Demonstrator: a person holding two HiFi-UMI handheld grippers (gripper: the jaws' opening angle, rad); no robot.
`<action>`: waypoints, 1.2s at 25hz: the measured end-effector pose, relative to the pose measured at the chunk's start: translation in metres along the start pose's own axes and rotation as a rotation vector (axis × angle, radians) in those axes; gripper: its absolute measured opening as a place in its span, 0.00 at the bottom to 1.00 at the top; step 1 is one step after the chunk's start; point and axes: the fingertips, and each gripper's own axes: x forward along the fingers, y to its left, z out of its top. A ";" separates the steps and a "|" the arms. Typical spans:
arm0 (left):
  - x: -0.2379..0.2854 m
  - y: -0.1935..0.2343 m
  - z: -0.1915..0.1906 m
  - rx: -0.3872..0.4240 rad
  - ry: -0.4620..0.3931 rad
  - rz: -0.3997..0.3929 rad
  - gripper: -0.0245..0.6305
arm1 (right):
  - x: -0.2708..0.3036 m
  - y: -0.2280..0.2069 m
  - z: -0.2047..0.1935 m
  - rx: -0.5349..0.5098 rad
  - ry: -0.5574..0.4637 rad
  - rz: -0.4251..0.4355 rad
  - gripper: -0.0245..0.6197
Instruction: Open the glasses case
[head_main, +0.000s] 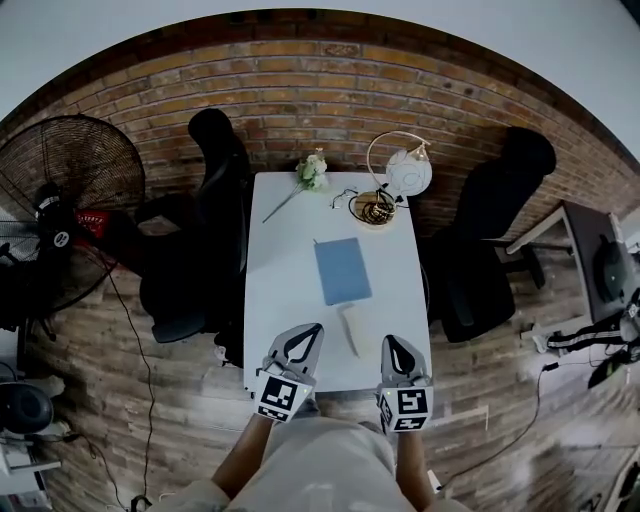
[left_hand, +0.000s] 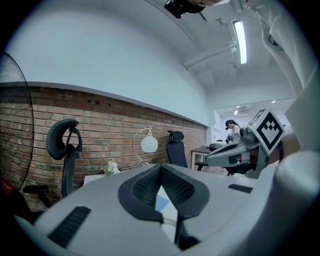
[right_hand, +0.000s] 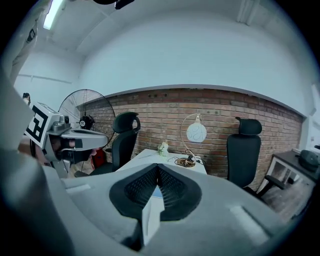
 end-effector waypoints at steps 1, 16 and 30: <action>0.003 0.001 -0.003 -0.001 0.007 -0.009 0.04 | 0.003 -0.001 -0.003 0.002 0.012 -0.007 0.05; 0.040 0.007 -0.083 -0.023 0.162 -0.104 0.04 | 0.043 -0.003 -0.066 -0.032 0.191 -0.022 0.05; 0.071 0.006 -0.145 -0.019 0.306 -0.120 0.04 | 0.073 0.001 -0.114 -0.049 0.310 0.058 0.06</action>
